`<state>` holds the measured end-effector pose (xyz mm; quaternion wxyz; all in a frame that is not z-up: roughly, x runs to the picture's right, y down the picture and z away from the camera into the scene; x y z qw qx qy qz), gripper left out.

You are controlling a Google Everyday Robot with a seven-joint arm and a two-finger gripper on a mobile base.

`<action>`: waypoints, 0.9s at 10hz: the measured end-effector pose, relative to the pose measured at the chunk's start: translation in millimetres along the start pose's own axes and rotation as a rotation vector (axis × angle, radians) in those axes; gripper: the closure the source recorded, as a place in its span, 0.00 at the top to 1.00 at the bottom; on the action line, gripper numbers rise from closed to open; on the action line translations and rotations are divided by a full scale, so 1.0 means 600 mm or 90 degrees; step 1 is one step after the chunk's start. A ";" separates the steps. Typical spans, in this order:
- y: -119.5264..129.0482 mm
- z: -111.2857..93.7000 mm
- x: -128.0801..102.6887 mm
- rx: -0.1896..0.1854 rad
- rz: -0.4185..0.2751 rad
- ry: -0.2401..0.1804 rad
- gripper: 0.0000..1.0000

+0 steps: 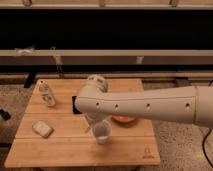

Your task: Wipe the white sponge on the table

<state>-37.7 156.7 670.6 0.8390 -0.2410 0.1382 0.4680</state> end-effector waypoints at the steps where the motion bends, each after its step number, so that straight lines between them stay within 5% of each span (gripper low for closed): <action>1: 0.000 0.000 0.000 0.000 0.000 0.000 0.80; 6: 0.002 -0.002 -0.002 0.000 -0.007 -0.002 0.80; 9: 0.042 -0.019 -0.052 -0.002 -0.050 -0.016 0.80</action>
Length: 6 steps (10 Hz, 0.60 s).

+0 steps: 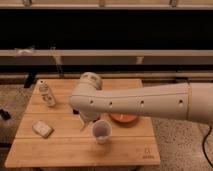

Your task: Wipe the white sponge on the table

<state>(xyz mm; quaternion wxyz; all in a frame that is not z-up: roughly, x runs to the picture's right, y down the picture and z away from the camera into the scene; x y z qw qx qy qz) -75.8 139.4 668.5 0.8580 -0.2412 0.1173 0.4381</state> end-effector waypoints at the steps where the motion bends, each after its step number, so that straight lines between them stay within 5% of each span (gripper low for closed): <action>1: 0.024 -0.004 -0.033 -0.001 -0.022 -0.005 0.80; 6: 0.136 0.008 -0.140 -0.005 -0.118 -0.020 0.80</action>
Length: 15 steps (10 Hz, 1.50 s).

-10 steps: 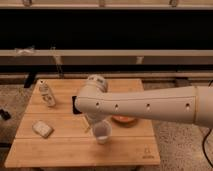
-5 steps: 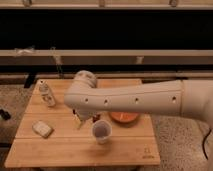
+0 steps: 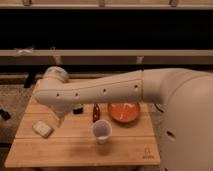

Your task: Wipe the white sponge on the table

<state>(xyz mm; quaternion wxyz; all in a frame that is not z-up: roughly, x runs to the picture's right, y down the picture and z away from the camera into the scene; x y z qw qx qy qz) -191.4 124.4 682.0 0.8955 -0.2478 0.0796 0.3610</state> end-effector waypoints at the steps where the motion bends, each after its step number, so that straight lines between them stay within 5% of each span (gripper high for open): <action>1: 0.029 0.015 -0.031 -0.003 -0.024 -0.004 0.80; 9: 0.222 0.169 -0.145 -0.028 -0.155 -0.021 0.80; 15: 0.233 0.240 -0.203 -0.038 -0.178 -0.011 0.80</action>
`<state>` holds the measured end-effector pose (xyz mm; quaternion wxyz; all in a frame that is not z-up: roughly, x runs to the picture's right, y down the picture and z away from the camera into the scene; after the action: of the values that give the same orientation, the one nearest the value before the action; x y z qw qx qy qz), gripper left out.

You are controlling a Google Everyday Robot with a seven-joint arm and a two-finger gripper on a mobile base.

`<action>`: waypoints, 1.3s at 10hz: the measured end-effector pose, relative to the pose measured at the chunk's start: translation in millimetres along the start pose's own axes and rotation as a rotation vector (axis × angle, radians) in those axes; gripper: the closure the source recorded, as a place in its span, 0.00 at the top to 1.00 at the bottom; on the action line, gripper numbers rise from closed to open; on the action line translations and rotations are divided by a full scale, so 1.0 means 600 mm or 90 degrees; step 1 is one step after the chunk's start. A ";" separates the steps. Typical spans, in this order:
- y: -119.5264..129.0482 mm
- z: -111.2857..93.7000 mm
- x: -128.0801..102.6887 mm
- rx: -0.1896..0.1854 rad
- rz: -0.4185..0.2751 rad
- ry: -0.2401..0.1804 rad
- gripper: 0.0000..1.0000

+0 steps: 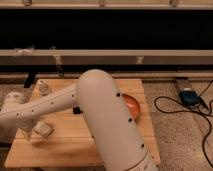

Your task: Wipe the white sponge on the table

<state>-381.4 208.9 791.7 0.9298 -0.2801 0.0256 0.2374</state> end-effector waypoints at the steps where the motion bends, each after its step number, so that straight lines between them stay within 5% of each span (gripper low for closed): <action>1: -0.010 0.008 -0.004 -0.004 0.005 0.002 0.80; 4: -0.033 0.023 -0.012 -0.011 0.015 0.006 0.77; 10: -0.029 0.045 -0.009 -0.015 0.014 0.030 0.20; 13: -0.046 0.039 0.005 -0.019 0.035 0.029 0.15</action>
<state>-368.3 202.4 825.0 0.9178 -0.2986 0.0505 0.2568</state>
